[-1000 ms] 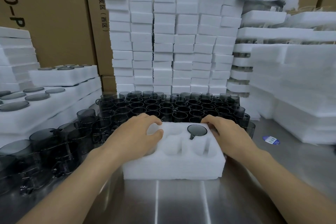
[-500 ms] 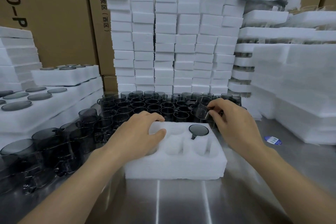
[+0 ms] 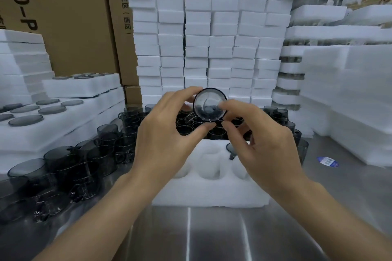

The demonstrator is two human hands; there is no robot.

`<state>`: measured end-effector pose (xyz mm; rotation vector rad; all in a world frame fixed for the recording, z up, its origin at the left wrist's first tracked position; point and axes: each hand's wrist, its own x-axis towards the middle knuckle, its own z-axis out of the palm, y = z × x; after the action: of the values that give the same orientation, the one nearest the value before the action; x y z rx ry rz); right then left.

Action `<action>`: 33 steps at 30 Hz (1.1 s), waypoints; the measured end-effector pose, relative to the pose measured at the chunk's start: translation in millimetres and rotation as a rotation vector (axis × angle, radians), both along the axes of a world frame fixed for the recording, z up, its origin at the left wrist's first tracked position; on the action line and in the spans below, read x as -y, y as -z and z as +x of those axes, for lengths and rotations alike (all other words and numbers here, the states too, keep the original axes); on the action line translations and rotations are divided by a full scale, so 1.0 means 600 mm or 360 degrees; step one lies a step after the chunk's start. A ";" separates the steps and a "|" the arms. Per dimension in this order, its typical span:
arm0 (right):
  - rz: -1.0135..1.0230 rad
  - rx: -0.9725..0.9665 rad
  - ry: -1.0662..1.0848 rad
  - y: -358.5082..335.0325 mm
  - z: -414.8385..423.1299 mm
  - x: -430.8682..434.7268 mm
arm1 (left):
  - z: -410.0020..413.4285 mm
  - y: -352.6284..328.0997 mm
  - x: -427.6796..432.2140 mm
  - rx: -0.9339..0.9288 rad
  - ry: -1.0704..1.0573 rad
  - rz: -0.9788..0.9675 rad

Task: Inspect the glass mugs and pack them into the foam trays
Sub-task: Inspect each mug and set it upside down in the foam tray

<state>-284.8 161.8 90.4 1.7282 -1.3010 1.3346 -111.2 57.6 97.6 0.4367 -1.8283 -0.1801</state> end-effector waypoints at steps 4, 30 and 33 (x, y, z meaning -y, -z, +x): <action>0.0132 0.0189 -0.0085 0.003 0.009 -0.002 | -0.001 -0.004 -0.005 -0.0177 0.0030 -0.0004; 0.0581 0.0009 -0.0150 0.017 0.021 -0.001 | -0.005 -0.017 -0.030 -0.0563 0.0430 0.0542; 0.0560 -0.0012 -0.0136 0.020 0.018 0.000 | -0.005 -0.024 -0.020 -0.0588 0.0735 0.0989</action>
<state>-274.1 161.6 78.4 2.0409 -1.5450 1.1962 -114.4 69.7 112.1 0.3652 -1.4530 -1.0924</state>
